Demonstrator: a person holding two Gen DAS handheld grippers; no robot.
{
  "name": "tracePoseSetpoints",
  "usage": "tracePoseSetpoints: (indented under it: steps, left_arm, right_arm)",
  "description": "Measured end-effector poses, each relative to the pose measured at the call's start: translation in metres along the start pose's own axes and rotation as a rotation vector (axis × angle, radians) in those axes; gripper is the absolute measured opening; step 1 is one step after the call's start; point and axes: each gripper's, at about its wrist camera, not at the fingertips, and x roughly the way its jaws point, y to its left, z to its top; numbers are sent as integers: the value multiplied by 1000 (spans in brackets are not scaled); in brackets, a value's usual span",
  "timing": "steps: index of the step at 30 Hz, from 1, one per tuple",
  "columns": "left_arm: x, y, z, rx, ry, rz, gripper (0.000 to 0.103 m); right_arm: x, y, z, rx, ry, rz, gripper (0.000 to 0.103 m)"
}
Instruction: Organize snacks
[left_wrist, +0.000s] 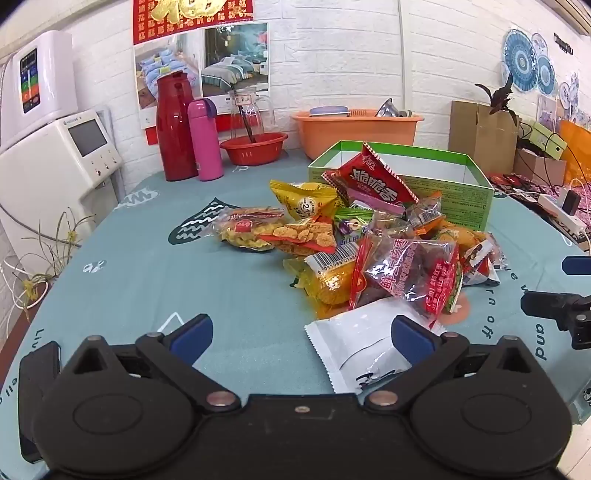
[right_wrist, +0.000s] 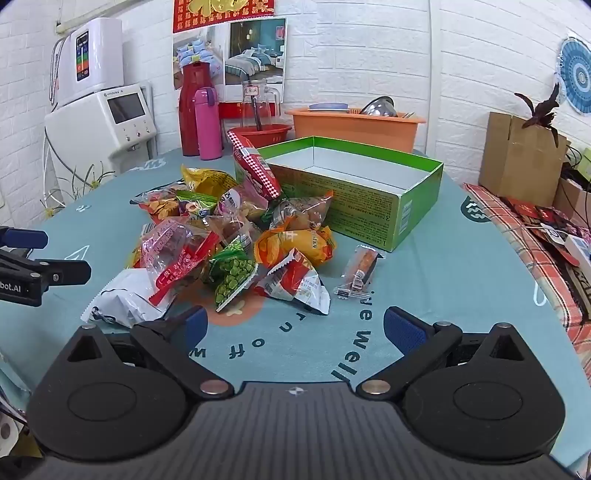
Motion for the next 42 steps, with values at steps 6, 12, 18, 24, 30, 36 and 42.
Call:
tracePoseSetpoints:
  steps: [6,12,18,24,30,36,42]
  left_arm:
    - [5,-4,3,-2,7,1,103]
    - [5,-1,2,-14,-7,-10,103]
    - [2,-3,2,-11,-8,-12,103]
    - [2,-4,1,-12,-8,-14,103]
    - [3,-4,1,-12,-9,-13,103]
    - [3,-5,0,-11,-8,-12,103]
    - [6,-7,-2,-9,-5,-12,103]
  right_arm:
    - [-1,-2,0,10,8,4,103]
    - [-3,-7,2,12,4,10,103]
    - [1,0,-1,11,3,5,103]
    - [1,0,-1,12,3,4,103]
    - [2,0,-2,12,6,5,103]
    - [3,1,-3,12,7,4,103]
    - [3,1,-2,13,8,4,103]
